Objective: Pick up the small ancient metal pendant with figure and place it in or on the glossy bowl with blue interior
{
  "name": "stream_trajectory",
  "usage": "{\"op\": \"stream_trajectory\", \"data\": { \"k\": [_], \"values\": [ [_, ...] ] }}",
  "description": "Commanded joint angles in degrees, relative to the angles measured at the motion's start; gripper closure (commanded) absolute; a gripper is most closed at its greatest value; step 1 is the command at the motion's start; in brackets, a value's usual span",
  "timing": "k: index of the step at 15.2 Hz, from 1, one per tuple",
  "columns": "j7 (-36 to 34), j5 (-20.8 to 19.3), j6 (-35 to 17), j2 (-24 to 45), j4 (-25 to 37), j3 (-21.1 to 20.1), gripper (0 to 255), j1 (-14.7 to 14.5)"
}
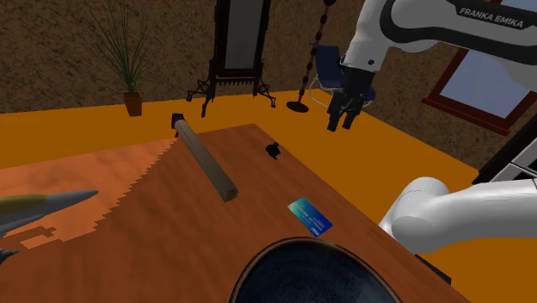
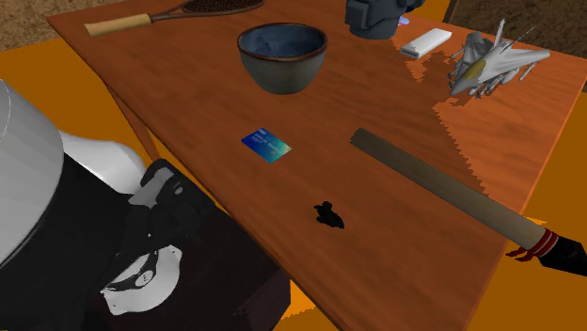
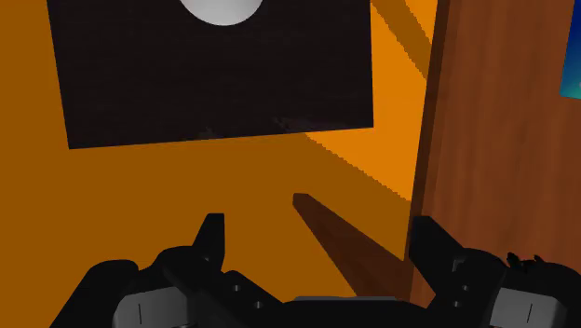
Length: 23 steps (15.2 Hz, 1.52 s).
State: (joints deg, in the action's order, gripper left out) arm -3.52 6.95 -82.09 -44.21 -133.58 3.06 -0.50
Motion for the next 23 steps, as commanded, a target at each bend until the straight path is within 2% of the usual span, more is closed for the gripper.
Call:
{"op": "stream_trajectory", "data": {
  "k": [1, 9, 16, 23],
  "values": [
    [0.00, 0.00, 0.00, 0.00, 0.00, 0.00, 0, 0.00],
    [-7.28, 2.87, -10.48, 4.44, 0.88, -11.64, 0, -4.01],
    [-14.18, 1.93, -18.94, 11.53, 4.62, -21.88, 0, -5.86],
    [-14.07, 2.37, -24.36, 11.79, -0.54, -22.56, 0, -6.05]
  ]
}}
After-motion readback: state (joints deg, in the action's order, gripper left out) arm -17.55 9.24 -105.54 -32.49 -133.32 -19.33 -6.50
